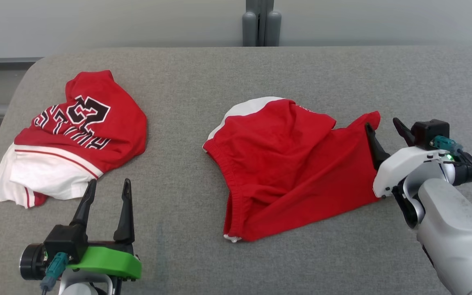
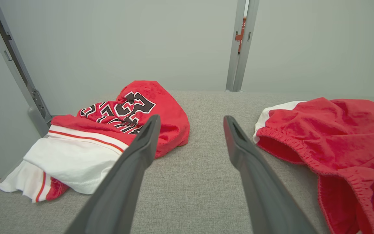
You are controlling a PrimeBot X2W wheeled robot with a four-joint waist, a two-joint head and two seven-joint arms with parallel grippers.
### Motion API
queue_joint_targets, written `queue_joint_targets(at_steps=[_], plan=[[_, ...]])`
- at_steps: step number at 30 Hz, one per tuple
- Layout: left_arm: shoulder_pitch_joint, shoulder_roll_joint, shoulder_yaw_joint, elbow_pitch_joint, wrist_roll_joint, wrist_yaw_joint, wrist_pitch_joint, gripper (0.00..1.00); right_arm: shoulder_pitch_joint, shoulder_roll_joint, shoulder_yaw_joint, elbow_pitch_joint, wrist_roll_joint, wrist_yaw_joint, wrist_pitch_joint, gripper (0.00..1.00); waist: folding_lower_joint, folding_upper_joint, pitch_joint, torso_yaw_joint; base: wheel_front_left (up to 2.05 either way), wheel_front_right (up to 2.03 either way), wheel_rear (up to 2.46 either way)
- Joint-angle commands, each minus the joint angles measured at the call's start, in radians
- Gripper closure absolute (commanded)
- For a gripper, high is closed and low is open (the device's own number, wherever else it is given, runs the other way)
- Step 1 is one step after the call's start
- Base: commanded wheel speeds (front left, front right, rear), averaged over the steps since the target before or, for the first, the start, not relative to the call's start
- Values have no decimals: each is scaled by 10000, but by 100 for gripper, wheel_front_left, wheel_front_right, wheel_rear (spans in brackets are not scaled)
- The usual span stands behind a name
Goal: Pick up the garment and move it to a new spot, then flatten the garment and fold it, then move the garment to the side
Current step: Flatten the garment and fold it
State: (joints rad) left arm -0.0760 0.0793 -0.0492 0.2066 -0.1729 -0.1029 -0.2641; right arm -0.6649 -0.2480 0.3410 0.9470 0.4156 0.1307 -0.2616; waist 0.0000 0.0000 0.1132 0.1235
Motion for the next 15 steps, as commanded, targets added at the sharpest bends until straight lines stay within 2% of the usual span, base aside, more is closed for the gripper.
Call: queue_joint_targets(at_steps=[1,9,15], plan=[[131,64,88,3,90,-19,-2,0,472,-123,-118,-403,11,1,-37,0,0,0,-220,-239,0,0,0],[368,77,257,-135,201,-23,-2,0,2431,-352,-626,-2424,-346,1,-38,0,0,0,-459,-585,0,0,0],[314,51,236,-165,243,-62,-2,0,3065,-426,-465,-2398,-327,1,-39,0,0,0,-431,-591,0,0,0]])
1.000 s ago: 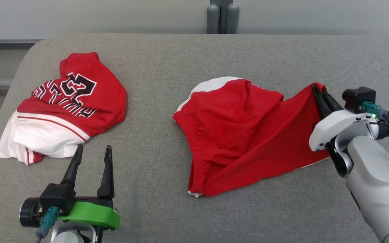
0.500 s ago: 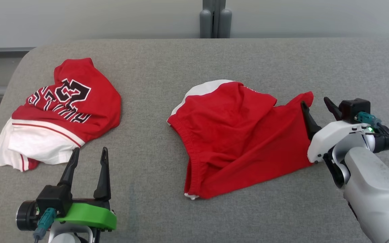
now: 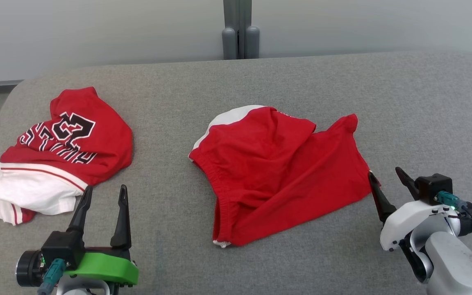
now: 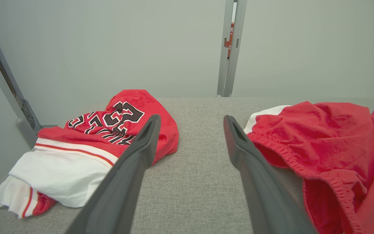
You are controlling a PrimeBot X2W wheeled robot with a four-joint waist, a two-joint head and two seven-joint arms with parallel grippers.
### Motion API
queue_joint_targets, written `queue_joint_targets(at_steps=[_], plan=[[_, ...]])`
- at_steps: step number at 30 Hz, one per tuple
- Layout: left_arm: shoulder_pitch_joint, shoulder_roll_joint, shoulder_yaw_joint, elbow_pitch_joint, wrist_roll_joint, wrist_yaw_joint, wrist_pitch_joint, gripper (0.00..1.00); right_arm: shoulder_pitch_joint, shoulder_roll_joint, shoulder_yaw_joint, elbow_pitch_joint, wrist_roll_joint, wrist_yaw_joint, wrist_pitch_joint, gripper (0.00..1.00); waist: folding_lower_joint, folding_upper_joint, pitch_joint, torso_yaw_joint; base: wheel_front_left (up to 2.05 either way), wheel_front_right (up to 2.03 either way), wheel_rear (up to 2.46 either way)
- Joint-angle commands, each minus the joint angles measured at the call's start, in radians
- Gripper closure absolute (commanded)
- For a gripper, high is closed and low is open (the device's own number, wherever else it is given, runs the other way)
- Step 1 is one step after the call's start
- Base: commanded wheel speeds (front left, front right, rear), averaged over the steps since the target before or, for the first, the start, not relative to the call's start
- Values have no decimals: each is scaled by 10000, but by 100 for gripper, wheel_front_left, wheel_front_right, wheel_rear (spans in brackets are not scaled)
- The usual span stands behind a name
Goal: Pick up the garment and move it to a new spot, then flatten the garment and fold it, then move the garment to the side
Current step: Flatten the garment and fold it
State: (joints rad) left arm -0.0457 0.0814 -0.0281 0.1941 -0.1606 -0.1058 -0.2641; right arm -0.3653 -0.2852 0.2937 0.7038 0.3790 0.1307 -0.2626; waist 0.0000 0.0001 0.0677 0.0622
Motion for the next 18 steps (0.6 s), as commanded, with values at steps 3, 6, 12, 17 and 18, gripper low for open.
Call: queue_joint_targets(at_steps=[3,6,12,17,18], plan=[[-72,14,-17,-76,139,-62,-2,0,-125,-53,106,431,65,1,47,0,0,-1,135,91,0,0,0],[-175,-8,-89,-97,148,-70,-2,0,-421,-21,267,981,73,1,118,0,0,-1,304,254,0,0,0],[-307,-26,-72,-44,132,-88,-2,0,-957,127,647,2044,323,1,167,100,0,-1,564,510,0,0,0],[-247,-61,19,27,133,-99,-2,0,-1109,169,935,2153,595,1,14,100,0,-1,551,453,0,0,0],[-213,-68,29,45,136,-97,-2,0,-1063,179,963,2058,654,1,3,100,0,-1,523,412,0,0,0]])
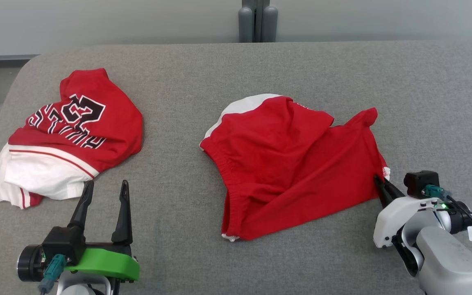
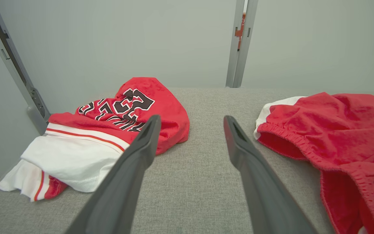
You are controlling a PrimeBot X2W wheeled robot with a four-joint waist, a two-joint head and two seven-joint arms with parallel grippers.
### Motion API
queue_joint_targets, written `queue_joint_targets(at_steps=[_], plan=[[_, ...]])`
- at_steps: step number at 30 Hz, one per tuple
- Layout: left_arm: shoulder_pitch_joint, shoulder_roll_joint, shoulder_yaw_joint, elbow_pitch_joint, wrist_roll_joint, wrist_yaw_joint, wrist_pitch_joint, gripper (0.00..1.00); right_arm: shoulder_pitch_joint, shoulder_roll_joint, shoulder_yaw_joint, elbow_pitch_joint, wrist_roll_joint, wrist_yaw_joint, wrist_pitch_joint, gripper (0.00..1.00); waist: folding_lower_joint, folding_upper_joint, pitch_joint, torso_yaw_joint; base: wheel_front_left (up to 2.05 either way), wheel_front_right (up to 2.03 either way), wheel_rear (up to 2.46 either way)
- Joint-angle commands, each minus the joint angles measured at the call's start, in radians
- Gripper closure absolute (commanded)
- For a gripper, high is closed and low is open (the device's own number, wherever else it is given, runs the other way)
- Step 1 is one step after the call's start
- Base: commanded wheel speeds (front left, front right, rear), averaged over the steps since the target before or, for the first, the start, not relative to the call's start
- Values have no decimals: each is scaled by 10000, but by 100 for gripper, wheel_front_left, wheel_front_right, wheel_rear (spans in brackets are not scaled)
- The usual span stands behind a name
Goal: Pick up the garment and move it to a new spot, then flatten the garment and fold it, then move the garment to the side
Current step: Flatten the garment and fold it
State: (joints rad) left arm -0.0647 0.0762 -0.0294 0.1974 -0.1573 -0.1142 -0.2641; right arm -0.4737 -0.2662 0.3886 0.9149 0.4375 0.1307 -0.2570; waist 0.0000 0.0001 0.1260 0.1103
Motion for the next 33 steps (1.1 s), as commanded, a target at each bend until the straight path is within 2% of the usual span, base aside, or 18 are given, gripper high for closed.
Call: queue_joint_targets(at_steps=[1,6,11,17,21,27,33], plan=[[2,-29,55,25,102,-13,-2,0,129,-9,72,-198,125,1,-75,100,0,-1,-112,-134,0,0,0],[126,-64,68,89,114,-26,-2,0,923,-193,-14,-1555,378,1,-84,100,0,-1,-367,-394,0,0,0],[277,-88,72,52,148,-28,-2,0,2493,-412,-154,-3343,693,1,-46,100,0,-1,-574,-574,0,0,0],[442,-104,123,-26,160,-38,-2,0,4359,-358,-831,-5328,833,1,849,100,0,-1,-628,-764,0,0,0],[444,-116,123,-25,179,-53,-2,0,4824,-340,-1369,-6281,562,-1,1373,100,0,-1,-626,-824,0,0,0],[241,-112,20,39,156,-73,-2,0,4344,-284,-1744,-6738,71,2,1879,100,0,-1,-609,-684,0,0,0],[101,-127,-113,110,156,-84,-2,0,2933,-194,-1804,-5489,-159,1,1938,100,0,-1,-410,-347,0,0,0]])
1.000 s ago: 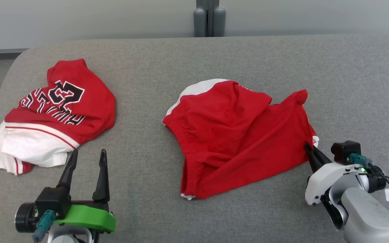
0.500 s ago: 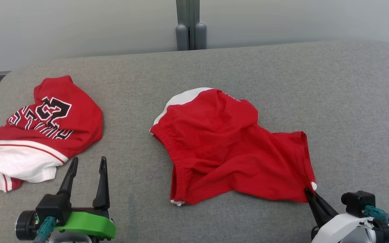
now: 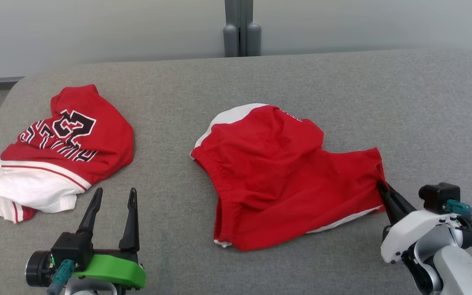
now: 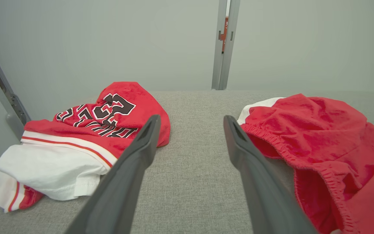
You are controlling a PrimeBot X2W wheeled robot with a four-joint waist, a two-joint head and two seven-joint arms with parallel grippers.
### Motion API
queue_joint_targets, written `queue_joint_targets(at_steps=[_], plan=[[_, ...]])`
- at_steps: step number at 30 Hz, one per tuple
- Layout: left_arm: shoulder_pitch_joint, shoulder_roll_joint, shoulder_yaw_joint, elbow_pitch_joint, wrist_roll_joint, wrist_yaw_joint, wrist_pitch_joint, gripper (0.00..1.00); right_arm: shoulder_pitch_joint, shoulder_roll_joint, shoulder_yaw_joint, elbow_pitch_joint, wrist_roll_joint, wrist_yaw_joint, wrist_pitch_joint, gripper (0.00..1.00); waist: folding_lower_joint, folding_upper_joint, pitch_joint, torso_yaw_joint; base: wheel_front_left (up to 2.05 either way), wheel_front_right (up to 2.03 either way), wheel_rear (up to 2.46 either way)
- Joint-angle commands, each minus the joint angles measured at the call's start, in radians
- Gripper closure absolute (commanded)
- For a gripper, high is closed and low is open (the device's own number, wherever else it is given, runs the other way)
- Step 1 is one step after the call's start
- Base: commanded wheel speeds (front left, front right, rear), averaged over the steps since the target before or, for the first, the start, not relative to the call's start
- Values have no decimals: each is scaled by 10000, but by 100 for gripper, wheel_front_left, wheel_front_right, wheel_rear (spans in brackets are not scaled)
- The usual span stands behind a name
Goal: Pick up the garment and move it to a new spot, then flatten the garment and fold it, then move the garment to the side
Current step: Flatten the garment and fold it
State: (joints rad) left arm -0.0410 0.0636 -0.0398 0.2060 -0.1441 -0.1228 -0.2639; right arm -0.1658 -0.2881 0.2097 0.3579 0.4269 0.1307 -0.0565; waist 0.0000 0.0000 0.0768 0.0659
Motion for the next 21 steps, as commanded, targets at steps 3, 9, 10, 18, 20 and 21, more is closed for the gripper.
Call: queue_joint_targets(at_steps=[3,9,10,18,20,21], plan=[[-222,-4,-44,58,8,-10,-4,0,-864,101,-62,1000,-17,1,-192,100,0,0,177,228,0,0,0],[-402,-12,-81,85,6,-29,-4,0,-2207,381,-6,3059,-11,1,-570,100,0,0,395,409,0,0,0],[-429,-16,-94,92,8,-32,-4,0,-2408,398,64,3387,-12,1,-697,100,0,0,424,428,0,0,0],[-323,-22,18,169,21,-21,-4,0,-2886,494,531,4380,155,1,-1883,0,0,0,255,253,0,0,0],[-230,7,87,166,40,-8,-4,0,-2696,422,547,4234,201,1,-2013,0,0,0,134,146,0,0,0],[-190,24,119,154,38,-3,-4,0,-2600,400,552,4124,201,1,-2046,0,0,0,92,102,0,0,0]])
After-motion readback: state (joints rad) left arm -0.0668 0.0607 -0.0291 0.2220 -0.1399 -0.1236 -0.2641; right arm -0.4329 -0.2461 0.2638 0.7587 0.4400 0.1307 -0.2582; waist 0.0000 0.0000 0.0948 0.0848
